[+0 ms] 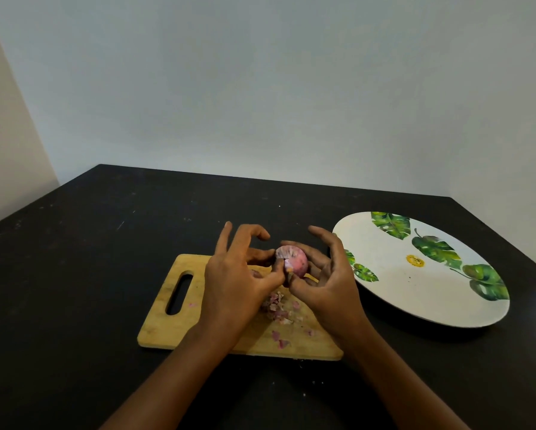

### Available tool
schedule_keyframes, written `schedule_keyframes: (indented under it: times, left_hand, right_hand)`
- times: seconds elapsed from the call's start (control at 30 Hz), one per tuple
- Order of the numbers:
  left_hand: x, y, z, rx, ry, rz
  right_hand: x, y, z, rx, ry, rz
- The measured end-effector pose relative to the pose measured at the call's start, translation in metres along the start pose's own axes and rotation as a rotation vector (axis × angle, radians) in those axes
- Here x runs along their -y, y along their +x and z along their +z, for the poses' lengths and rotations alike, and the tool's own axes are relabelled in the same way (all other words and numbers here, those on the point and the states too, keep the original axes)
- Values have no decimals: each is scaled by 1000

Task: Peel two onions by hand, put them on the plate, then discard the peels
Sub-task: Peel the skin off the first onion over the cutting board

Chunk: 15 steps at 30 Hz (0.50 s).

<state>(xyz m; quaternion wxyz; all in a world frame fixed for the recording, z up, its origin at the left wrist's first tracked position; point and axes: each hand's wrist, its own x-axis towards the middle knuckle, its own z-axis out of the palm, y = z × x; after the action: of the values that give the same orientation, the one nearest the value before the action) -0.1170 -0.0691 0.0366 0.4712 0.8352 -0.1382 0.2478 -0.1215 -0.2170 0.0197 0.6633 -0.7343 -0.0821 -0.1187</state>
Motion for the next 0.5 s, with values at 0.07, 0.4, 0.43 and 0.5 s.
schedule_keyframes:
  times: [0.07, 0.4, 0.43, 0.5]
  left_hand:
    - [0, -1, 1, -20, 54, 18]
    - [4, 2, 0, -55, 95, 15]
    - [5, 3, 0, -63, 75, 18]
    - [3, 5, -2, -71, 22, 25]
  right_hand:
    - [0, 0, 0, 5, -4, 5]
    - [1, -2, 4, 19, 13, 30]
    - [0, -1, 4, 13, 26, 36]
    - [0, 0, 2, 5, 44, 44]
